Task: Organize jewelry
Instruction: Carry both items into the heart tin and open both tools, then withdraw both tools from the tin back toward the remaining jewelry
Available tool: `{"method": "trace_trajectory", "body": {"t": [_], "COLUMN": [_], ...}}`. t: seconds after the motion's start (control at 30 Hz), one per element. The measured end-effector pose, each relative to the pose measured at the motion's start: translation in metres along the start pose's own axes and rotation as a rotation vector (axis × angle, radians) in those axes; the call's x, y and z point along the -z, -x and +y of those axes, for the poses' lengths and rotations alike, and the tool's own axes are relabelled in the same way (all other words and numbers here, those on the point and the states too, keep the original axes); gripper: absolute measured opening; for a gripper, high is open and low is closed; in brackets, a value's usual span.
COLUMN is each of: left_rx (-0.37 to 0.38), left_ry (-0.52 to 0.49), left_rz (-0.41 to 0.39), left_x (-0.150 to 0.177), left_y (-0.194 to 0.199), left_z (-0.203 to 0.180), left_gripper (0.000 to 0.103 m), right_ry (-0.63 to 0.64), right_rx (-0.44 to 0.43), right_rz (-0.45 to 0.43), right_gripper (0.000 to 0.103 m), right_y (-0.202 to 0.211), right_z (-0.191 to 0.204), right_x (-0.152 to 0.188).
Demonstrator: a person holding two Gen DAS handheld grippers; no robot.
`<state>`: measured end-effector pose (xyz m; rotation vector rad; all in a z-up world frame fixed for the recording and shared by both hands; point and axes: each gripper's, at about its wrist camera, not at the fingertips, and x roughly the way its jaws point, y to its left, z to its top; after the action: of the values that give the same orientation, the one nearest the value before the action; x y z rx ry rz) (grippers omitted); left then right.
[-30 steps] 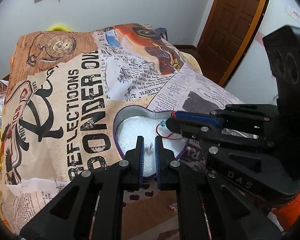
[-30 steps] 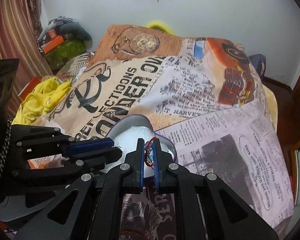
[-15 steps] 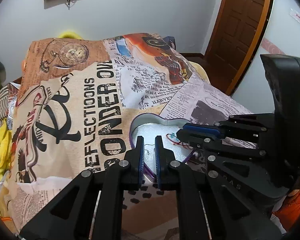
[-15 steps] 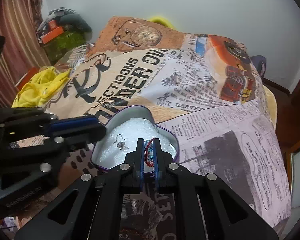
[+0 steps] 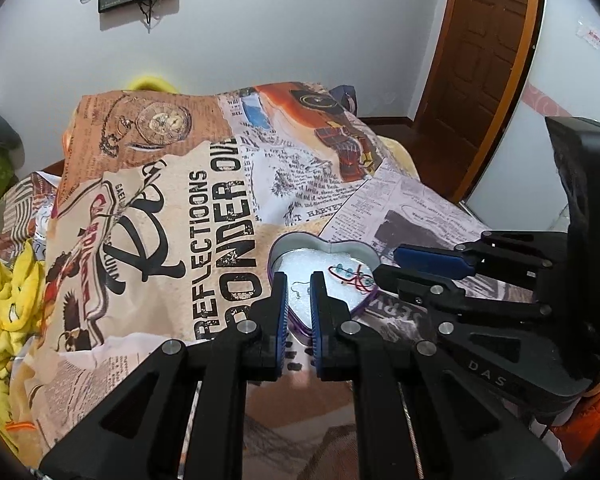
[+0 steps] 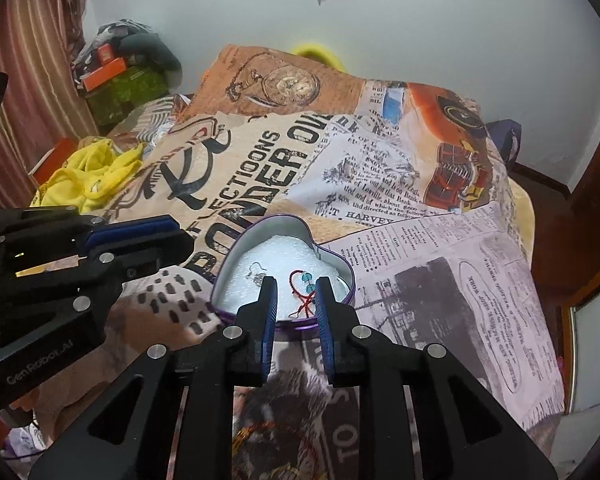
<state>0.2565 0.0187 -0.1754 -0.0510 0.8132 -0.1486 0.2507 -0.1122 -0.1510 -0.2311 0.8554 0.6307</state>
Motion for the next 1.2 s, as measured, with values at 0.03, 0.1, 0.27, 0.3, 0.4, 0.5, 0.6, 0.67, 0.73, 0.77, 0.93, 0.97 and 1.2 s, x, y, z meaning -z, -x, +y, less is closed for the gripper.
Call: {"method": "trace_trajectory", "body": {"t": [0.03, 0.1, 0.27, 0.3, 0.4, 0.5, 0.6, 0.67, 0.73, 0.77, 0.93, 0.97, 1.2], "left_rx": [-0.001, -0.003, -0.001, 0.002, 0.002, 0.004, 0.005, 0.006, 0.007, 0.007, 0.007, 0.008, 0.022], "left_ry": [-0.004, -0.01, -0.016, -0.018, -0.022, -0.021, -0.017, -0.016, -0.018, -0.019, -0.026, -0.025, -0.032], "left_rz": [-0.005, -0.013, -0.042, -0.044, -0.046, -0.046, -0.047, -0.045, -0.037, -0.032, 0.004, 0.013, 0.074], "left_x": [0.0, 0.001, 0.006, 0.008, 0.013, 0.018, 0.024, 0.028, 0.033, 0.035, 0.047, 0.05, 0.068], "left_y": [0.005, 0.012, 0.033, 0.037, 0.046, 0.055, 0.061, 0.065, 0.067, 0.067, 0.064, 0.063, 0.049], "left_z": [-0.002, -0.005, -0.011, -0.013, -0.016, -0.018, -0.019, -0.019, -0.02, -0.02, -0.021, -0.021, -0.026], "left_gripper": [0.009, 0.013, 0.028, 0.028, 0.028, 0.03, 0.035, 0.035, 0.035, 0.035, 0.036, 0.036, 0.036], "right_ry": [0.002, 0.004, -0.003, -0.007, -0.018, -0.021, -0.028, -0.034, -0.043, -0.047, -0.074, -0.079, -0.121], "right_rx": [0.006, 0.014, 0.034, 0.038, 0.042, 0.062, 0.075, 0.081, 0.085, 0.088, 0.103, 0.107, 0.112], "right_rz": [-0.005, -0.015, -0.048, -0.061, -0.098, -0.116, -0.125, -0.128, -0.126, -0.125, -0.104, -0.096, -0.037], "right_gripper": [0.017, 0.018, 0.026, 0.032, 0.042, 0.045, 0.045, 0.045, 0.045, 0.045, 0.045, 0.045, 0.045], "right_y": [0.003, 0.012, 0.035, 0.041, 0.057, 0.069, 0.078, 0.084, 0.086, 0.088, 0.089, 0.088, 0.078], "right_z": [0.001, 0.004, 0.009, 0.01, 0.012, 0.014, 0.016, 0.015, 0.013, 0.012, 0.004, 0.001, -0.01], "right_x": [0.0, 0.001, 0.006, 0.007, 0.01, 0.015, 0.022, 0.027, 0.032, 0.035, 0.05, 0.054, 0.078]}}
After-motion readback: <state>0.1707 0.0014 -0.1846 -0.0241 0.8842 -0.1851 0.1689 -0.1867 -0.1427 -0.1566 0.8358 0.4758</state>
